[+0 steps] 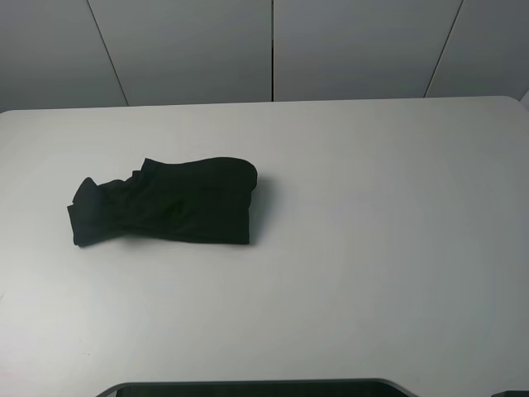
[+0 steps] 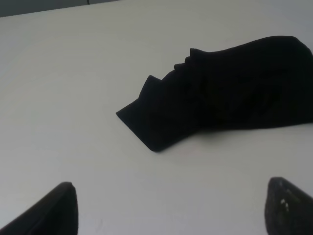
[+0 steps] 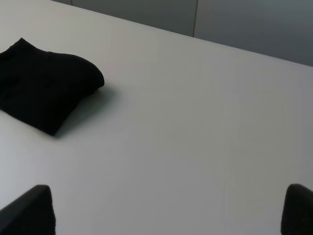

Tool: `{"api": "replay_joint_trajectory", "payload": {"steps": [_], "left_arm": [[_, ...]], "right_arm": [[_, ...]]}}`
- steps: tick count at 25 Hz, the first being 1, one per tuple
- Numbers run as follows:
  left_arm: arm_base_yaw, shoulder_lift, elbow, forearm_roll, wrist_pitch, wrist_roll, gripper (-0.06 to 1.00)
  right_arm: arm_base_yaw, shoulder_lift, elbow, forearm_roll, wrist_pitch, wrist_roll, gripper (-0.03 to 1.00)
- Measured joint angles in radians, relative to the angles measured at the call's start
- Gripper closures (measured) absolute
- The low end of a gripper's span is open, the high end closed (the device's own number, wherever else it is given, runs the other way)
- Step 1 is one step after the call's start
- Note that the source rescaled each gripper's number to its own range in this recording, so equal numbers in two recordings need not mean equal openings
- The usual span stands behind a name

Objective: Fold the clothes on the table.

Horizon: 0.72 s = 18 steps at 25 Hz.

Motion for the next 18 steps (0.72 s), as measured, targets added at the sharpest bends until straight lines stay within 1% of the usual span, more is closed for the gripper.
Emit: {"api": "replay_joint_trajectory", "payload": {"steps": [3,6,8,14,16,18], "left_arm": [[0.000,0.000,0.000,-0.006,-0.004,0.000,-0.04],[0.000,0.000,0.000,-0.010,-0.023,0.002,-0.04],[0.000,0.000,0.000,-0.010,-0.030,0.002,-0.04],[0.000,0.000,0.032,-0.010,-0.069,0.002,-0.04],[0.000,0.000,0.034,-0.010,-0.076,0.002,-0.04],[0.012,0.000,0.034,-0.010,-0.079,0.002,-0.04]], "right_arm": [[-0.010,0.000,0.000,0.002,0.000,0.001,-0.03],[-0.071,0.000,0.000,0.002,0.001,0.001,-0.03],[-0.144,0.000,0.000,0.002,0.001,0.001,-0.03],[-0.408,0.000,0.000,0.002,0.001,0.001,-0.03],[-0.451,0.000,0.000,0.002,0.001,0.001,-0.03],[-0.466,0.000,0.000,0.002,0.002,0.003,-0.03]]}}
